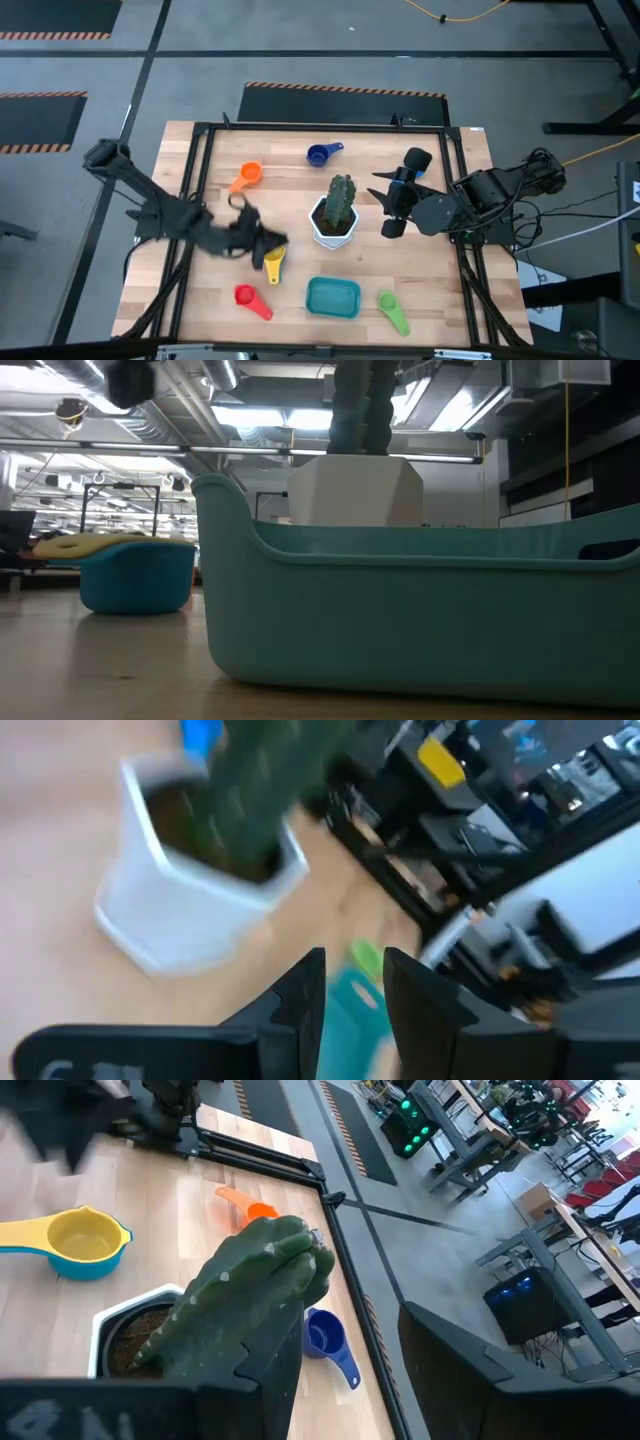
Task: Nest measuring cups in basket
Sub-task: Stack the dark blue measuring cup on top of the yellow measuring cup
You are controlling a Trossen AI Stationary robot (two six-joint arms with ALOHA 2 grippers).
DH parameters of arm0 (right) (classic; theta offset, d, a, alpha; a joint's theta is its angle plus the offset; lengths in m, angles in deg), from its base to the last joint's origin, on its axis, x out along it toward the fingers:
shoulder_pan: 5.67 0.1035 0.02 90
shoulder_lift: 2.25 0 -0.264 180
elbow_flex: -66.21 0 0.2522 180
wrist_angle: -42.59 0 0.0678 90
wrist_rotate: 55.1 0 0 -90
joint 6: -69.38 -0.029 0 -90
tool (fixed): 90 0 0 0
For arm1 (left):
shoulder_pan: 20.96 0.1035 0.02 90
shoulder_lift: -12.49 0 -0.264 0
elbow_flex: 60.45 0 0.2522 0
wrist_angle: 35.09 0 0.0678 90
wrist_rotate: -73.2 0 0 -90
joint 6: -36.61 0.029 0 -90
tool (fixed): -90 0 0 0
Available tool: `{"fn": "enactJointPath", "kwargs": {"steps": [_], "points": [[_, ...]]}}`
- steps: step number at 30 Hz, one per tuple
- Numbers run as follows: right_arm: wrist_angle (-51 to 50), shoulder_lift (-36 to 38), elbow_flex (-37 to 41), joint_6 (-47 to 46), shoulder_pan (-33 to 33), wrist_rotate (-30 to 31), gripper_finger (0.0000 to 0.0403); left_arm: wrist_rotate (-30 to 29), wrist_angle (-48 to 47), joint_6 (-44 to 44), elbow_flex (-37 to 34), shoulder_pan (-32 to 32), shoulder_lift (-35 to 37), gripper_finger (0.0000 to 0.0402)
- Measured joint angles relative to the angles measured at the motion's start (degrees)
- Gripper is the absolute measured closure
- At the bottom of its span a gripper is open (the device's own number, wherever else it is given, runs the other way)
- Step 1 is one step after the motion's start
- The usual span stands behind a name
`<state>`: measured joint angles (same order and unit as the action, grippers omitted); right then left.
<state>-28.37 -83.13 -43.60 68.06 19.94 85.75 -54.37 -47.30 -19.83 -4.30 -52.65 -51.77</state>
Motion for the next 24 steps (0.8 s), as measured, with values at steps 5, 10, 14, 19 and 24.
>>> {"fn": "enactJointPath", "kwargs": {"steps": [5, 10, 14, 19, 24], "points": [[-0.01, 0.0, 0.0, -0.04, -0.09, 0.0, 0.0232, 5.29, -3.64, 15.45, -0.01, 13.26, 8.25, 0.0305], [-0.03, 0.0, 0.0, -0.11, -1.45, -0.01, 0.0232, 10.13, -3.62, 26.84, 0.0, 26.71, 11.82, 0.0305], [-0.06, 0.0, 0.0, -0.09, -3.66, -0.02, 0.0232, 16.05, -3.72, 29.04, 0.0, 37.3, 11.27, 0.0305], [-0.1, 0.0, 0.0, 0.02, -6.84, -0.05, 0.0232, 25.79, -3.28, 30.05, -0.02, 49.42, 7.79, 0.0305], [-0.16, 0.0, 0.0, 0.15, -9.84, -3.07, 0.0232, 33.98, -0.05, 30.09, 0.01, 59.82, 2.91, 0.0305]]}}
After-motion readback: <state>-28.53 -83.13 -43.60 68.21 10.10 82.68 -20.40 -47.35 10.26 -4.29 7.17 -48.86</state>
